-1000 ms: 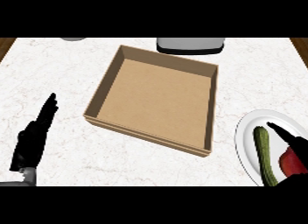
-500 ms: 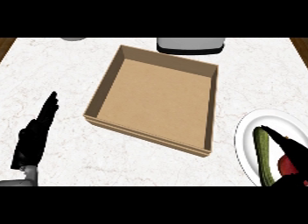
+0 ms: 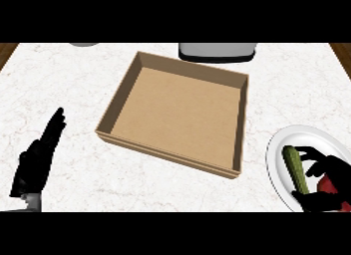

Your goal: Pick the squash from the plate and place it in the cardboard box

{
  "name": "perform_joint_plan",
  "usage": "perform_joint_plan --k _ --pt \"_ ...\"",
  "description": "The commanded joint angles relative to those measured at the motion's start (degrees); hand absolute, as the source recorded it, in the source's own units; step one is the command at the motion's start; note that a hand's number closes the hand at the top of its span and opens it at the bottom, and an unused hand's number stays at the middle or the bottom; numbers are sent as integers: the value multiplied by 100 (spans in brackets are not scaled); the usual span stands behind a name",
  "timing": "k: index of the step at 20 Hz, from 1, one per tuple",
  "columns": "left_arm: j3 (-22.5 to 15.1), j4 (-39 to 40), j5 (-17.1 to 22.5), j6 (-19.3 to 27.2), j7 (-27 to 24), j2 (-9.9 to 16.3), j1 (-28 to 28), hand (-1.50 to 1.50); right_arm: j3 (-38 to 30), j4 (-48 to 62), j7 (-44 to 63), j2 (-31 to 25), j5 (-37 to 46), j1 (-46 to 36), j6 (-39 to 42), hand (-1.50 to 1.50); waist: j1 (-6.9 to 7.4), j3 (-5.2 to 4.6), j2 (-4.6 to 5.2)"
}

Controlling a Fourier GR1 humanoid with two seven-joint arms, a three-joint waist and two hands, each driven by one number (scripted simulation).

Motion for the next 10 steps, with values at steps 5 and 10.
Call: perform_joint_plan --k 5,10 --pt "43 -618 -75 -118 573 -31 -92 0 8 371 -648 187 881 -26 -983 150 5 25 15" --pt "21 73 -172 -108 -89 -140 -64 0 -25 425 -1174 -458 893 -1155 -508 150 153 27 40"
